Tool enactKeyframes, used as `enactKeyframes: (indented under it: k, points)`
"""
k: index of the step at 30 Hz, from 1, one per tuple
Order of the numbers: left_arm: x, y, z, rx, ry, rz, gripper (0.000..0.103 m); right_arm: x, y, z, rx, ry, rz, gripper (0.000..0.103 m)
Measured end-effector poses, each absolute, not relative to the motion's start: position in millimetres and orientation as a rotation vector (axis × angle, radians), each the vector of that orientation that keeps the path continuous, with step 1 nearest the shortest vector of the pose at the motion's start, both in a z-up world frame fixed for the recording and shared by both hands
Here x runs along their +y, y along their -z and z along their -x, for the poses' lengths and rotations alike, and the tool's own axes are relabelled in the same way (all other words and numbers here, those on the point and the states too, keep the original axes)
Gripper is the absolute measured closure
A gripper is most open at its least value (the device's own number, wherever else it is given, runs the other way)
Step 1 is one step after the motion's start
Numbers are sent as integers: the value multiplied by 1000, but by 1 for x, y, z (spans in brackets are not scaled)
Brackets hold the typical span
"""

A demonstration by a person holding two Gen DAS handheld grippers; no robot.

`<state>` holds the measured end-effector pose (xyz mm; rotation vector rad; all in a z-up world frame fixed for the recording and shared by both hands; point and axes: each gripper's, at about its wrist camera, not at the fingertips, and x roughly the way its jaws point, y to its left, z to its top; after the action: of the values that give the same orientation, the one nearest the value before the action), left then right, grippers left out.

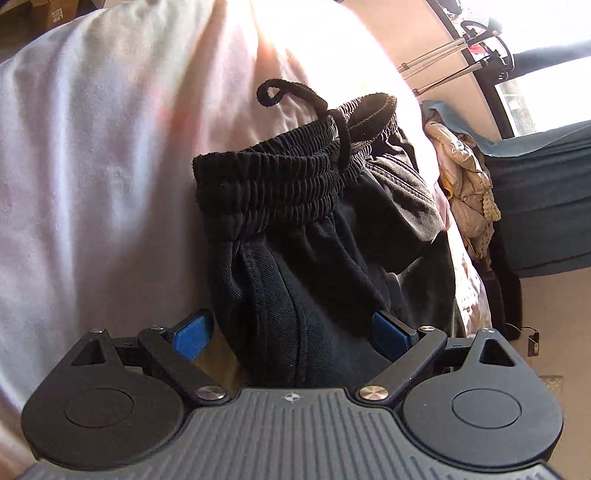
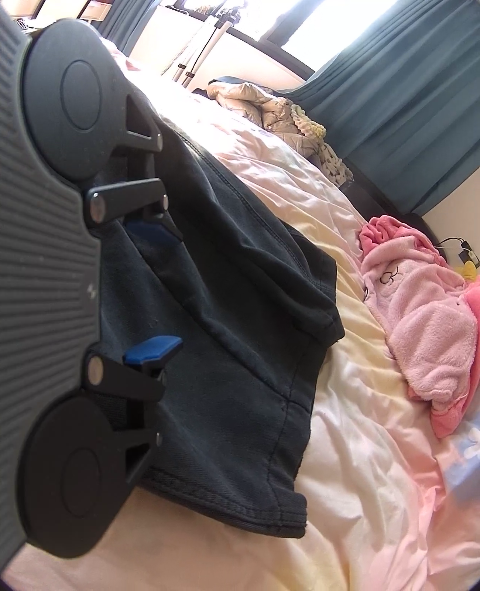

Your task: Fold clothes

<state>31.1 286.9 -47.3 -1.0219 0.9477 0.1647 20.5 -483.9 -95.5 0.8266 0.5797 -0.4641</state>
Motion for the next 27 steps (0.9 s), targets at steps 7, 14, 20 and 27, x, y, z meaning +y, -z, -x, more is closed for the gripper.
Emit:
enactKeyframes:
  k: [7, 14, 20, 27]
  points:
    - [282, 65, -37, 965, -183, 1065, 10, -492, 92, -7, 535, 627, -810, 46]
    - [282, 72, -34, 925, -203, 1123, 14, -519, 104, 27, 425, 846, -941, 35]
    - [274, 80, -47, 963, -189, 1146, 20, -530, 120, 33, 438, 851, -1035, 29]
    - [254, 78, -66, 1082, -124, 1010, 23, -540, 132, 57, 333, 901, -1204, 21]
